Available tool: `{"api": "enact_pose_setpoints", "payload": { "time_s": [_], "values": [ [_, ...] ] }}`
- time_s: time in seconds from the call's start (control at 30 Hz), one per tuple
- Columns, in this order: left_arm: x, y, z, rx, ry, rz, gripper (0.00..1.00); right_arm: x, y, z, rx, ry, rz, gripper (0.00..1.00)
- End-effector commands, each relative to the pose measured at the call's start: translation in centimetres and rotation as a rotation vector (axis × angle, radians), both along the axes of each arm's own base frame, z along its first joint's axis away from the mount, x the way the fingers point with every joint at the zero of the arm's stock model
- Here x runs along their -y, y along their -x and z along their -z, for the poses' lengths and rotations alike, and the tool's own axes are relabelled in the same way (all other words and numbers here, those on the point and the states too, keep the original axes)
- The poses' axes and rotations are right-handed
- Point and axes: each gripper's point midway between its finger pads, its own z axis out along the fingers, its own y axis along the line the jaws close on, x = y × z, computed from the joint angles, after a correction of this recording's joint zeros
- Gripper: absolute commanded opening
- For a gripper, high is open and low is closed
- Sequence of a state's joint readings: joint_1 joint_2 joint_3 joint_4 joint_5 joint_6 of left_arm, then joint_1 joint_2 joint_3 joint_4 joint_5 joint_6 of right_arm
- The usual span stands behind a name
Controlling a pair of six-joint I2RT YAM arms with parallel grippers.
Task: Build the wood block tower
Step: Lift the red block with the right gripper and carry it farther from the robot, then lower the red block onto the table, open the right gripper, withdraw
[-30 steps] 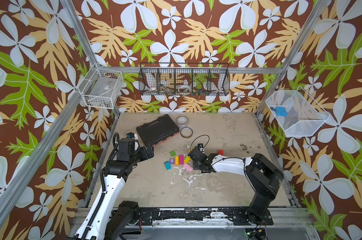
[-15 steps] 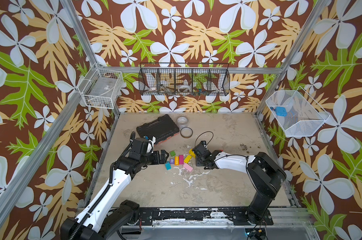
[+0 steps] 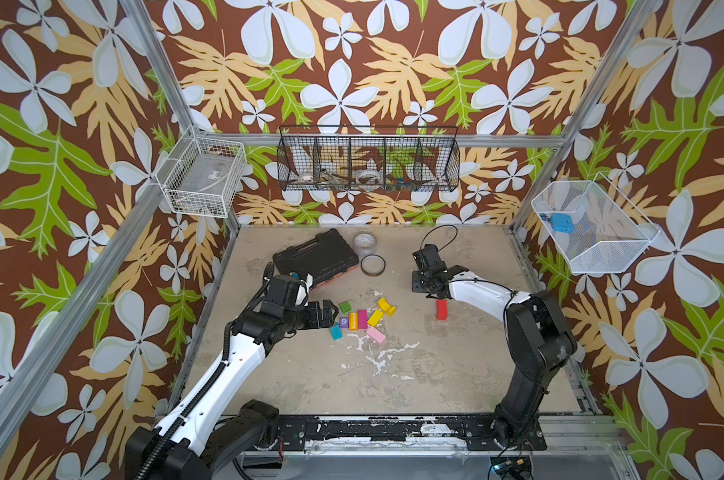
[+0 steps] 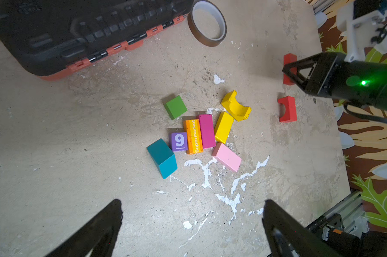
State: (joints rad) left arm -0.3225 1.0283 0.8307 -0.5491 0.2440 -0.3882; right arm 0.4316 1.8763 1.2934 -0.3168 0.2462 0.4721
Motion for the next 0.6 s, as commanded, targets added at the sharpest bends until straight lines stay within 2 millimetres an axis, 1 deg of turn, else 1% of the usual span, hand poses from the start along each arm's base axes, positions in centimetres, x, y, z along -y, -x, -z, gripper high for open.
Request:
{"api": "enact_pose_setpoints", "payload": {
  "time_s": [0.0,0.1,0.27,0.37,0.57],
  "values": [
    [0.2,-0.1,-0.2,0.010,-0.002,0.016,1.00,0.2,-0.9,1.4,-0.053,0.030,-0.037,0.16],
    [0.2,-0.1,-0.1,0.005,-0.002,0.017,1.00,0.1,-2.1,2.7,-0.083,0.036,-0.058,0.16],
    [0.3,-0.1,-0.1,0.006,0.000,0.018,1.00,-0.4,-3.1,4.5,-0.125,0.067,-0.092,0.17],
    [0.2,-0.1,-0.1,0.004,-0.001,0.018,1.00,-0.2,-3.4,5.1,-0.139,0.074,-0.094,0.19],
    [0.2,-0.1,-0.1,0.004,-0.001,0.017,1.00,1.0,-3.6,5.6,-0.151,0.064,-0.065,0.21]
  ]
}}
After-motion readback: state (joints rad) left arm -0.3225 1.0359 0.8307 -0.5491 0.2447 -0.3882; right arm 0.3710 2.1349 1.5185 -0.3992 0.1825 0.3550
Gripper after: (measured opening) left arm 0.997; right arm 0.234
